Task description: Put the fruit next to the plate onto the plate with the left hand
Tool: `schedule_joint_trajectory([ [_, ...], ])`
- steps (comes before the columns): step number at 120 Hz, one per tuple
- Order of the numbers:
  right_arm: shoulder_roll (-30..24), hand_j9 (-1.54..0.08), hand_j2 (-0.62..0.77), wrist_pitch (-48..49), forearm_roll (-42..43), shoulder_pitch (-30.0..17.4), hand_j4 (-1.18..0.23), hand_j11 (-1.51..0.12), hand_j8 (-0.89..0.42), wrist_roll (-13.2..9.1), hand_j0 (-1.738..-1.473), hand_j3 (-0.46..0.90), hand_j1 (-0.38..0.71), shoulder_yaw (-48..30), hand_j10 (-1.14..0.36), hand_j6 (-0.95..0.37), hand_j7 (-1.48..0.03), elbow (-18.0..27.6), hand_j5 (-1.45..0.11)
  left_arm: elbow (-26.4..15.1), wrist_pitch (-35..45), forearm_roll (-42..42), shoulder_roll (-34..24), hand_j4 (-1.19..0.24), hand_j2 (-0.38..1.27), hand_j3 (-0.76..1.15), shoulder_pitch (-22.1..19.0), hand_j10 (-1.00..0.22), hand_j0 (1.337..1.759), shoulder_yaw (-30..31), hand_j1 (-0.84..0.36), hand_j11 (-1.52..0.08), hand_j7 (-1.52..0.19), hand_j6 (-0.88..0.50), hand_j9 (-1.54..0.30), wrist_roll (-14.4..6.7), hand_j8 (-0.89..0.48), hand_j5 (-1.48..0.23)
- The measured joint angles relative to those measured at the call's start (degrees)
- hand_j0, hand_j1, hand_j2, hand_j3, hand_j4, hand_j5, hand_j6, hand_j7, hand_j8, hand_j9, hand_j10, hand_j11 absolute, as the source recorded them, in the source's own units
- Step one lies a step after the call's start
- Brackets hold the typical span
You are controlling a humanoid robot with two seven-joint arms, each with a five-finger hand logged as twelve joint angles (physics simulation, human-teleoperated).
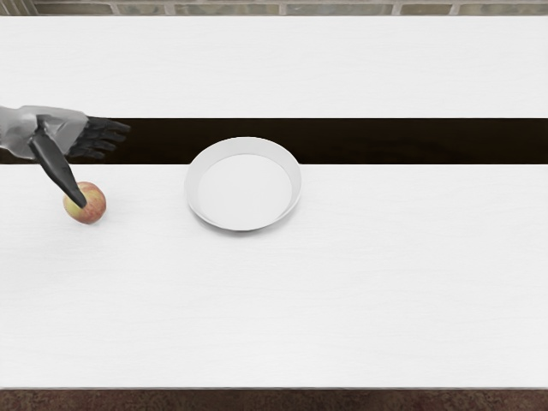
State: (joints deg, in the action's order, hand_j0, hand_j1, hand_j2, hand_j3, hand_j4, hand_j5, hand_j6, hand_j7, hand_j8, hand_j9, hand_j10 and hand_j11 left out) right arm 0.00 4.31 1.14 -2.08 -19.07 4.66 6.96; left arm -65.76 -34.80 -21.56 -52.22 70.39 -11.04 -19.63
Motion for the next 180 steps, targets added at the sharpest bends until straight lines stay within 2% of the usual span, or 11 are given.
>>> schedule_joint_trajectory([
  [12, 0.00, 0.00, 0.00, -0.01, 0.01, -0.08, 0.00, 0.00, 0.00, 0.00, -1.658, 0.00, -0.35, 0.00, 0.00, 0.00, 0.00, 0.00, 0.00, 0.68, 0.23, -0.07, 0.41, -0.02, 0.00, 0.00, -0.09, -0.02, 1.658, -0.02, 0.33, -0.02, -0.02, -0.02, -0.02, 0.01, -0.02, -0.02],
  [38, 0.00, 0.00, 0.00, 0.00, 0.00, -0.29, 0.00, 0.00, 0.00, 0.00, -1.658, 0.00, -0.35, 0.00, 0.00, 0.00, 0.00, 0.02, 0.00, 5.82, 3.47, -1.95, 4.06, -0.02, 0.00, 0.00, -0.59, -0.02, 1.658, 2.20, 0.33, -0.02, -0.02, -0.02, -0.02, -0.23, -0.02, -0.02],
  [44, 0.00, 0.00, 0.00, -0.01, 0.00, -0.30, 0.00, 0.00, 0.00, 0.00, -1.658, 0.00, -0.35, 0.00, 0.00, 0.00, 0.00, 0.03, 0.00, 5.92, 5.85, -2.01, 4.30, -0.02, 0.00, 0.00, 1.84, -0.02, 1.658, 5.15, 0.33, -0.02, -0.02, -0.02, -0.02, 0.26, -0.02, -0.02],
  [48, 0.00, 0.00, 0.00, 0.00, 0.00, -0.32, 0.00, 0.00, 0.00, 0.00, -1.658, 0.00, -0.35, 0.00, 0.00, 0.00, 0.00, 0.04, 0.00, 5.90, 7.60, -1.75, 4.23, -0.02, 0.00, 0.00, 4.28, -0.02, 1.658, 8.05, 0.33, -0.02, -0.02, -0.02, -0.02, 1.16, -0.02, -0.02],
  [59, 0.00, 0.00, 0.00, 0.00, 0.00, -0.31, 0.00, 0.00, 0.00, 0.00, -1.658, 0.00, -0.35, 0.00, 0.00, 0.00, 0.00, 0.05, 0.00, 3.85, 14.29, 1.79, 6.17, -0.03, 0.01, 0.00, 16.10, -0.03, 1.658, 22.43, 0.32, -0.03, -0.03, -0.03, -0.03, 5.27, -0.03, -0.03],
  [76, 0.00, 0.00, 0.00, 0.00, 0.00, -0.30, 0.00, 0.00, 0.00, 0.00, -1.658, 0.00, -0.35, 0.00, 0.00, 0.00, 0.00, 0.02, 0.00, -0.93, 25.08, 10.79, 11.84, -0.03, 0.01, 0.00, 24.13, -0.03, 1.658, 42.04, 0.31, -0.04, -0.04, -0.03, -0.04, 11.62, -0.03, -0.04],
  [88, 0.00, 0.00, 0.00, 0.00, 0.00, -0.30, 0.00, 0.00, 0.00, 0.00, -1.658, 0.00, -0.35, 0.00, 0.00, 0.00, 0.00, 0.01, 0.00, -4.23, 29.09, 16.51, 14.40, -0.03, 0.01, 0.00, 26.92, -0.03, 1.658, 51.24, 0.31, -0.04, -0.04, -0.03, -0.04, 15.70, -0.03, -0.04],
  [99, 0.00, 0.00, 0.00, 0.00, 0.00, -0.30, 0.00, 0.00, 0.00, 0.00, -1.658, 0.00, -0.35, 0.00, 0.00, 0.00, 0.00, 0.03, 0.00, -6.34, 31.90, 19.61, 18.06, -0.04, 0.01, 0.00, 27.17, -0.04, 1.658, 56.24, 0.30, -0.05, -0.05, -0.04, -0.05, 17.64, -0.04, -0.05],
  [115, 0.00, 0.00, 0.00, 0.00, 0.00, -0.30, 0.00, 0.00, 0.00, 0.00, -1.658, 0.00, -0.35, 0.00, 0.00, 0.00, 0.00, 0.02, 0.00, -8.02, 36.68, 21.62, 19.17, -0.06, 0.01, 0.00, 27.17, -0.06, 1.658, 59.70, 0.28, -0.07, -0.07, -0.06, -0.07, 18.63, -0.06, -0.07],
  [140, 0.00, 0.00, 0.00, 0.00, 0.00, -0.30, 0.00, 0.00, 0.00, 0.00, -1.658, 0.00, -0.35, 0.00, 0.00, 0.00, 0.00, 0.05, 0.00, -8.37, 44.19, 21.63, 19.16, -0.08, 0.02, 0.00, 26.99, -0.08, 1.658, 63.01, 0.26, -0.10, -0.10, -0.08, -0.10, 18.59, -0.08, -0.10],
  [180, 0.00, 0.00, 0.00, 0.00, 0.00, -0.32, 0.00, 0.00, 0.00, 0.00, -1.658, 0.00, -0.35, 0.00, 0.00, 0.00, 0.00, 0.02, 0.00, -8.48, 46.90, 21.23, 19.13, -0.09, 0.02, 0.00, 23.88, -0.09, 1.658, 65.23, 0.24, -0.12, -0.12, -0.09, -0.12, 18.57, -0.09, -0.12],
])
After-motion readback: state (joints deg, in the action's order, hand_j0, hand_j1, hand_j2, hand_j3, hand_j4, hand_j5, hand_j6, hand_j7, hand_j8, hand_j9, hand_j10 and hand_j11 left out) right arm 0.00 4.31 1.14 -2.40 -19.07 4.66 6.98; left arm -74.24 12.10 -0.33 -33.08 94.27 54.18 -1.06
